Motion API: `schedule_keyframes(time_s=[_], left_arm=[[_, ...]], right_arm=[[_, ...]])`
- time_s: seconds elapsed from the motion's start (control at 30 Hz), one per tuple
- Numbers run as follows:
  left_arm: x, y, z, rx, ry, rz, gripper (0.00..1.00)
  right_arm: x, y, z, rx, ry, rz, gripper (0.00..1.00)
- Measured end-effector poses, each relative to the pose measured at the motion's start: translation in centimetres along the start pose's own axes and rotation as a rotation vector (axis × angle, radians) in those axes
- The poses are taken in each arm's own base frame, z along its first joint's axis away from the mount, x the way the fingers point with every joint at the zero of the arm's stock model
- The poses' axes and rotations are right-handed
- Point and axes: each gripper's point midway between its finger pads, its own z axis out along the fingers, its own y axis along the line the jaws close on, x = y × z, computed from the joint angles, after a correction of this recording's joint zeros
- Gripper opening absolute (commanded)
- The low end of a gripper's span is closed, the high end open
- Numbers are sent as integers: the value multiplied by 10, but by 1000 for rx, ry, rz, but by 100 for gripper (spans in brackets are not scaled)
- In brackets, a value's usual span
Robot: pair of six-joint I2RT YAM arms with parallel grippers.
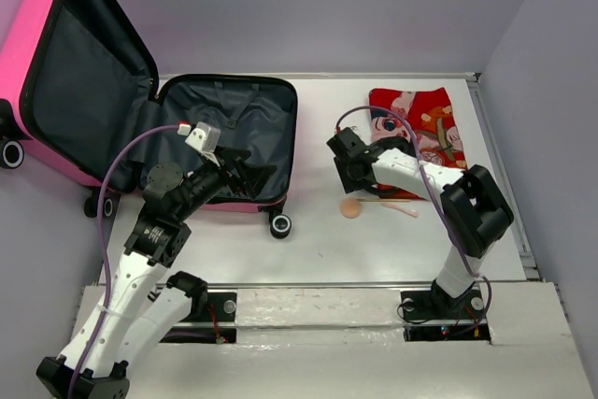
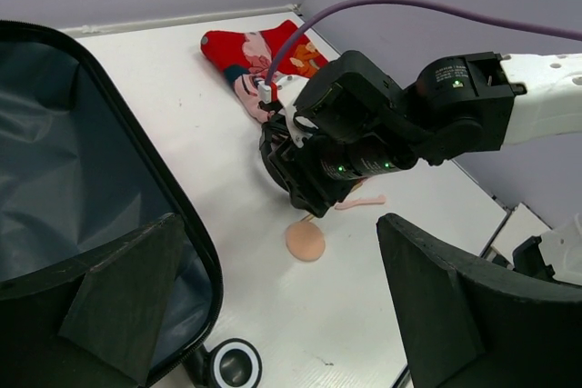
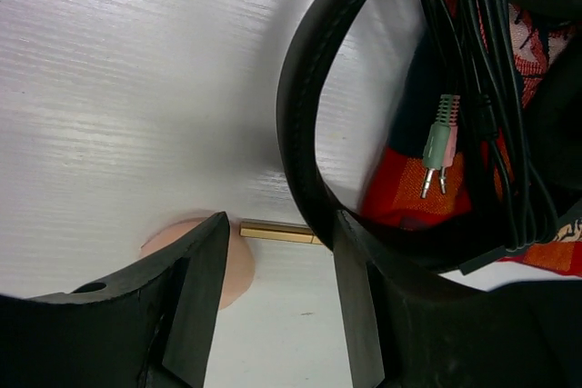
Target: Pack the luggage
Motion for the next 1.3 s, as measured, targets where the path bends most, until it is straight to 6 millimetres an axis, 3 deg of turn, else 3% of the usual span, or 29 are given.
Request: schedule_keyframes(time_s=[0.17,0.37,0.53,0.63,0.73,0.97,1.07,1.13,1.3], left_arm=[[0,-1,0,4,1,0,99],[0,0,0,4,2,0,99],[0,0,0,2,1,0,99],[1,1,1,1,4,-2,99],[2,2,2,0,10,-4,99],[3,2,2,3,15,-6,99],[3,2,3,1,15,-6,99],[2,4,2,-11,9,-7,99],[-9,17,-4,-94,-40,-20,99]], right_arm=[[-2,-3,-4,8,-11,-5,56],[-22,-8,-20,-11,-72,7,52],[-20,-11,1,-12,-39,4,45],[-13,-10,19,-24,3,-2,33],[-11,-8,25,-30,12,-30,8],[-20,-10,18,-17,-27,-77,7],[-37,-8,-8,-19,-88,-100,7],[-60,-2,-37,-30,-164,-112,7],[-146,52,-137,-270,-468,-84,7]])
